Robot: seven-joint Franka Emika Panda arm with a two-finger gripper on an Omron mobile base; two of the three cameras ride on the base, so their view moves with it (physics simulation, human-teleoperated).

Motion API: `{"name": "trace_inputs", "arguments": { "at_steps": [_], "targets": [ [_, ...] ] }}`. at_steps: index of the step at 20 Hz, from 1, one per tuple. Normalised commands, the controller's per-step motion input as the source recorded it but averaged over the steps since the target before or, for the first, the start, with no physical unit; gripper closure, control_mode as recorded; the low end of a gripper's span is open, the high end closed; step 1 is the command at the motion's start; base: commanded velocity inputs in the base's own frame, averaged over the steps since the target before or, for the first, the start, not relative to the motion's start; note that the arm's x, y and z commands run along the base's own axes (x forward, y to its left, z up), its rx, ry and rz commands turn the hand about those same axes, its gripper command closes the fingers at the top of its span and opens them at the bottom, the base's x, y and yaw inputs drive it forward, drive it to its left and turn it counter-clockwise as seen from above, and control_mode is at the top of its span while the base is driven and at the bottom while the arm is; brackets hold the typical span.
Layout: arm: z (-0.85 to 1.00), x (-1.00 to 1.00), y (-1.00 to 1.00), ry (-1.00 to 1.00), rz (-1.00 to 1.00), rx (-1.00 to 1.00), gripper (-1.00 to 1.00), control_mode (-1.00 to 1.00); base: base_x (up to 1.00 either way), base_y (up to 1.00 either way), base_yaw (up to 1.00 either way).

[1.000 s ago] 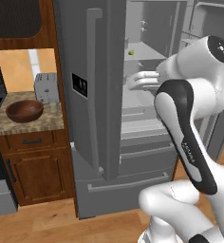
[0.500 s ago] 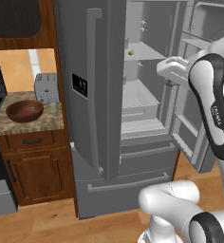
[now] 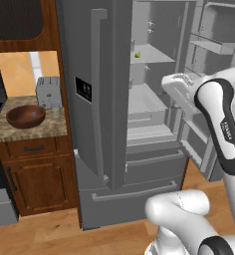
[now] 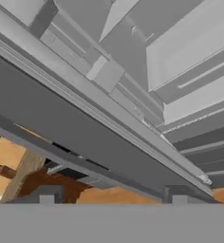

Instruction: Grab a lemon wedge from the fridge and one ice cube from the ice bowl, and put them in the glass of lemonade.

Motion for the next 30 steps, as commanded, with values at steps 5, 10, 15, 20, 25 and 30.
{"name": "trace_inputs", "arguments": {
  "at_steps": [5,10,15,20,25,30],
  "targets": [
    [0.00,0.25,0.17,0.24,0.14,0.12,-1.00,-1.00,0.00,0.00,0.00],
    [-0.14,-0.03,0.00,0.25,0.15,0.07,-1.00,-1.00,0.00,0.00,0.00],
    [-0.52,0.08,0.25,0.08,0.11,0.09,-1.00,-1.00,0.00,0.00,0.00],
    [-0.31,0.61,0.21,0.07,0.00,0.12,-1.00,-1.00,0.00,0.00,0.00],
    [-0.34,0.67,0.04,0.11,0.00,0.14,-1.00,-1.00,0.00,0.00,0.00],
    [-0.24,0.37,-0.04,0.14,0.00,0.13,-1.00,-1.00,0.00,0.00,0.00]
  ]
}}
